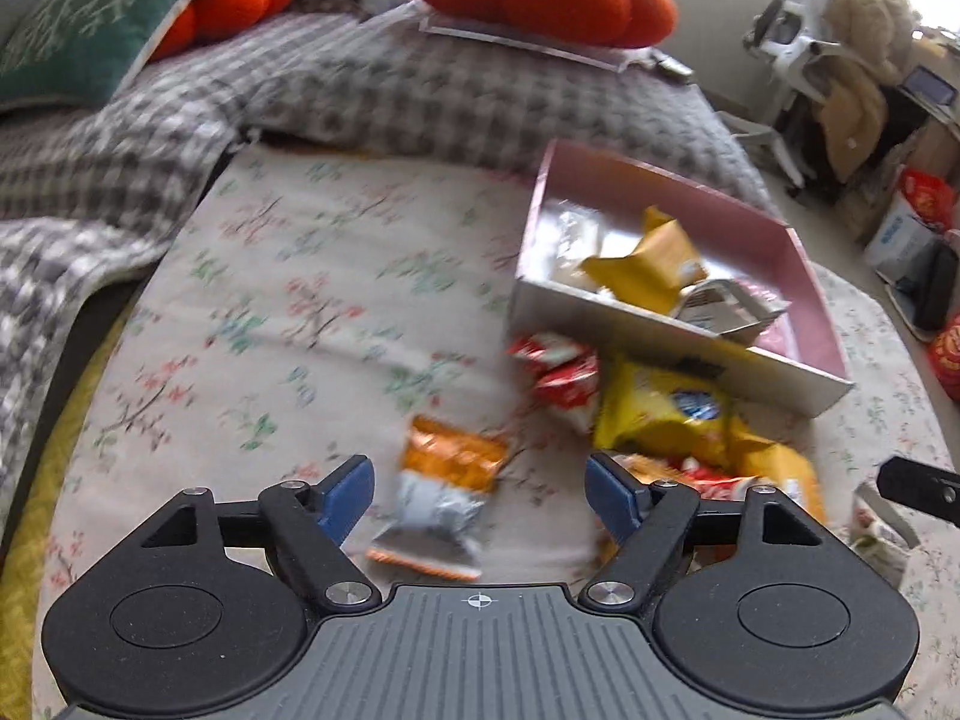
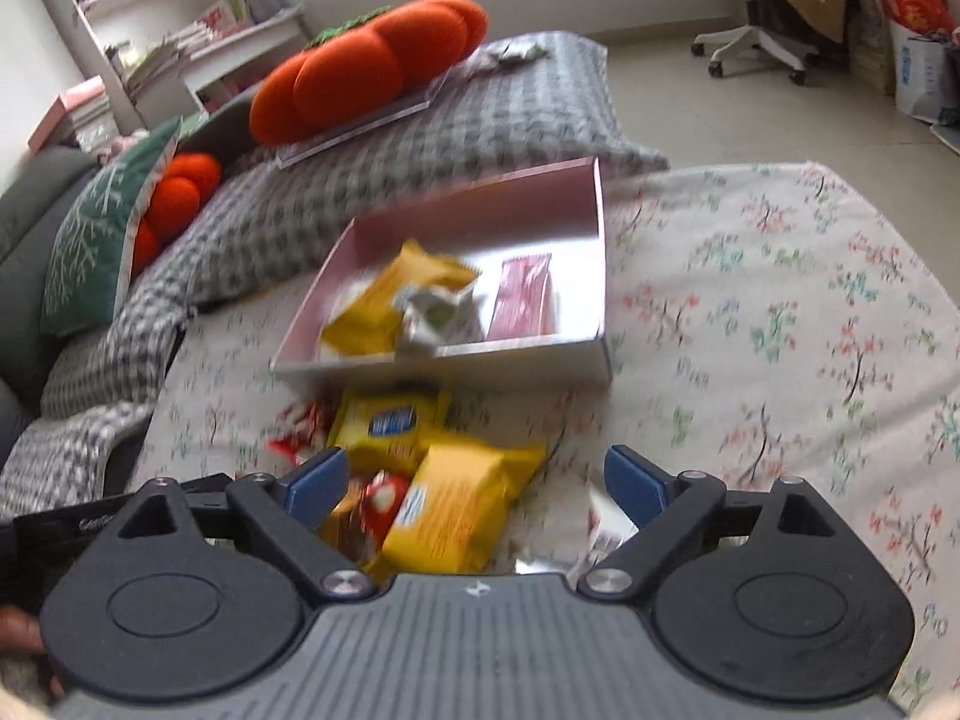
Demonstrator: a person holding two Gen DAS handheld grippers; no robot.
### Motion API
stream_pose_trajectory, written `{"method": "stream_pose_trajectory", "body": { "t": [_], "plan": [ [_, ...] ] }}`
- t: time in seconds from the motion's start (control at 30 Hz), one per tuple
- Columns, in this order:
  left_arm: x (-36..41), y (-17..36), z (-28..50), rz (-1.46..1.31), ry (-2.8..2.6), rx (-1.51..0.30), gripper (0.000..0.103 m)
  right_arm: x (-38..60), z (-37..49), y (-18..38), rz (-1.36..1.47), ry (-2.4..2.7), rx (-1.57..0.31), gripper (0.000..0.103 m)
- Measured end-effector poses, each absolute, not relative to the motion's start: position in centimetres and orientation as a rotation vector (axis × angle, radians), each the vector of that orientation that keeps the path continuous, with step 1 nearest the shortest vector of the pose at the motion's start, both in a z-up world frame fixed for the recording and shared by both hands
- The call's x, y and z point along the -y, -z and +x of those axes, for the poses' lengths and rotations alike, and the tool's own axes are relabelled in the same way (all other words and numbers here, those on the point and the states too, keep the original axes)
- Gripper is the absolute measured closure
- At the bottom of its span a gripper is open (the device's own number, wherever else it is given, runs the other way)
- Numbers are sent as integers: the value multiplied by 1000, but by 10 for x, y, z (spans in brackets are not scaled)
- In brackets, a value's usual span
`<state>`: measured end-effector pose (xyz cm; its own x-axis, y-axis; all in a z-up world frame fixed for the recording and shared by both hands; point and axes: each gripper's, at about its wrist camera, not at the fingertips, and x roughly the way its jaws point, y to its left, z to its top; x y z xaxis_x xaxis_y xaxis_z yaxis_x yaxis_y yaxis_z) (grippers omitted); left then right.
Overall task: Organize snacks
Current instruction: 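Grasp orange-white packet with left gripper while right gripper grasps yellow cake pack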
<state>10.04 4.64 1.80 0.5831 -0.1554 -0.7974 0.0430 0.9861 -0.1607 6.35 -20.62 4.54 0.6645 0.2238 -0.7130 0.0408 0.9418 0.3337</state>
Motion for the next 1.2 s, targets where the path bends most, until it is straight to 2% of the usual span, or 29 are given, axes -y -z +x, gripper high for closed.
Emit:
{"method": "stream_pose_trajectory", "body": {
  "t": [0.73,1.0,1.1,1.2],
  "plan": [
    [-33,5,105,11,106,-955,25,220,58,-28,347,2,-893,12],
    [-30,12,107,13,128,-977,27,210,61,-26,310,-37,-903,16],
    [-29,16,109,11,132,-993,28,204,62,-25,281,-54,-904,18],
    [-29,19,110,21,127,-1000,36,198,61,-26,245,-62,-896,20]
  ]
}}
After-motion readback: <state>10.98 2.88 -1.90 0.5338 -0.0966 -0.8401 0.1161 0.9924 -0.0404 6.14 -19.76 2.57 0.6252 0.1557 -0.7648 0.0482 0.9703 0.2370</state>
